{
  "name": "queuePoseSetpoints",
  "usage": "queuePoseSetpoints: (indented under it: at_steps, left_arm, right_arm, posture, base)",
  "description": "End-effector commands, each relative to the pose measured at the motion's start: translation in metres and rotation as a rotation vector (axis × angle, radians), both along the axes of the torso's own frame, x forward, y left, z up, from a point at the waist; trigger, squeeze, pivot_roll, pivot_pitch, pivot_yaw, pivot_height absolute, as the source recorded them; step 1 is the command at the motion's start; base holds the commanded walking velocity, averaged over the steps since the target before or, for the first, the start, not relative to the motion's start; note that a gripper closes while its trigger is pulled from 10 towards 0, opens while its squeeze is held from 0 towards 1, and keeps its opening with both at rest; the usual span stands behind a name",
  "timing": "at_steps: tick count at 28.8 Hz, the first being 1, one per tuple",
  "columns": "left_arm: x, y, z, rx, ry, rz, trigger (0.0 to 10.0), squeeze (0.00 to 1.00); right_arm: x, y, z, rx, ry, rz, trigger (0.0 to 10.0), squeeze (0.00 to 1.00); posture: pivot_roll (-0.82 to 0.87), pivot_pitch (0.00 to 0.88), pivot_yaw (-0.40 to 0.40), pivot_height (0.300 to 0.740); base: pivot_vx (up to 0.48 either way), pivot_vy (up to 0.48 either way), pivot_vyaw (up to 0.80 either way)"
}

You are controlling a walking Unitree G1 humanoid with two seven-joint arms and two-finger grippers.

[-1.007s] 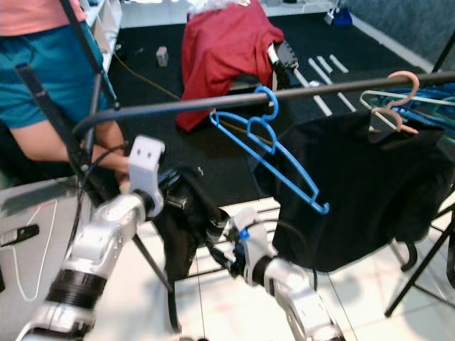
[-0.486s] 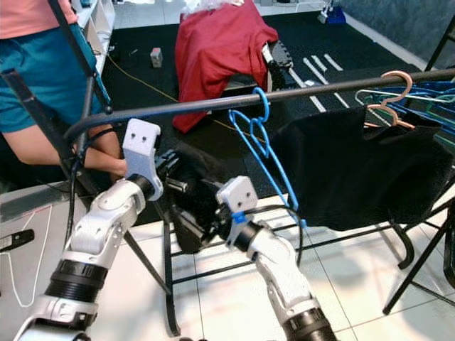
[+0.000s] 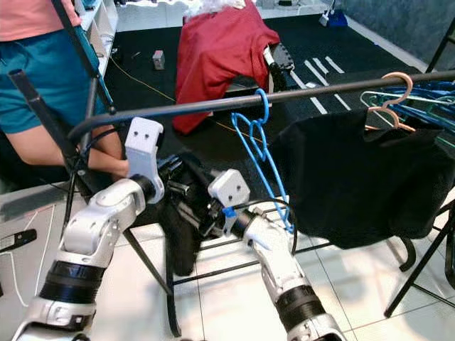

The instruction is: Hang hanger

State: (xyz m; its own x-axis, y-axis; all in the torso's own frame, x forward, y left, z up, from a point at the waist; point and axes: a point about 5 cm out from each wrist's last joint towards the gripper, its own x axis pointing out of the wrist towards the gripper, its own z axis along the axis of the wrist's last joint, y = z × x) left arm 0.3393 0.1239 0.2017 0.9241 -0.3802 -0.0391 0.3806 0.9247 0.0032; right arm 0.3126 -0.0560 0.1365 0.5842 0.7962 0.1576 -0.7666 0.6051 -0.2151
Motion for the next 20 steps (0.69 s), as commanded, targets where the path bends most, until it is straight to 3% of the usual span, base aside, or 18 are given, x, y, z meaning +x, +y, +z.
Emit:
queuePoseSetpoints:
  at_steps: [1,2,3,6,7,9,12,14,20]
  left_arm:
    - [0.002,0.0,0.019,-0.006,-0.048,-0.007,10.0,0.0]
    - [0.002,0.0,0.019,-0.006,-0.048,-0.007,10.0,0.0]
    - [0.004,0.002,0.021,0.007,-0.038,0.006,10.0,0.0]
    - [0.004,0.002,0.021,0.007,-0.038,0.006,10.0,0.0]
    - [0.005,0.002,0.027,-0.018,-0.009,-0.018,10.0,0.0]
    - [0.004,0.0,0.032,-0.043,0.024,-0.054,10.0,0.0]
    - [0.001,-0.002,0.035,-0.061,0.055,-0.088,10.0,0.0]
    - [-0.004,0.006,0.042,-0.08,0.085,-0.105,10.0,0.0]
    - [-0.004,0.016,0.047,-0.066,0.091,-0.082,10.0,0.0]
  right_arm:
    - [0.012,-0.005,-0.009,-0.028,0.074,-0.128,10.0,0.0]
    - [0.012,-0.005,-0.009,-0.028,0.074,-0.128,10.0,0.0]
    - [0.023,-0.009,-0.011,-0.064,0.11,-0.23,10.0,0.0]
    - [0.023,-0.009,-0.011,-0.064,0.11,-0.23,10.0,0.0]
    - [0.035,-0.016,-0.009,-0.08,0.114,-0.31,10.0,0.0]
    - [0.043,-0.021,-0.003,-0.055,0.092,-0.344,10.0,0.0]
    - [0.047,-0.023,0.005,-0.019,0.052,-0.332,10.0,0.0]
    - [0.044,-0.02,0.021,0.011,-0.056,-0.2,10.0,0.0]
    - [0.038,-0.018,0.017,-0.017,-0.061,-0.132,10.0,0.0]
  posture:
    - [-0.05,0.091,0.067,0.74]
    - [-0.05,0.091,0.067,0.74]
    - [-0.05,0.082,0.067,0.74]
    - [-0.05,0.082,0.067,0.74]
    - [-0.04,0.109,0.058,0.74]
    - [-0.03,0.114,0.039,0.74]
    - [-0.03,0.115,0.03,0.74]
    - [-0.01,0.161,0.016,0.74]
    - [-0.01,0.178,0.018,0.74]
  base:
    - [0.0,0.0,0.0]
    - [0.0,0.0,0.0]
    - [0.0,0.0,0.0]
    - [0.0,0.0,0.0]
    - [0.0,0.0,0.0]
    - [0.0,0.0,0.0]
    - [0.0,0.0,0.0]
    - [0.0,0.0,0.0]
    - [0.0,0.0,0.0]
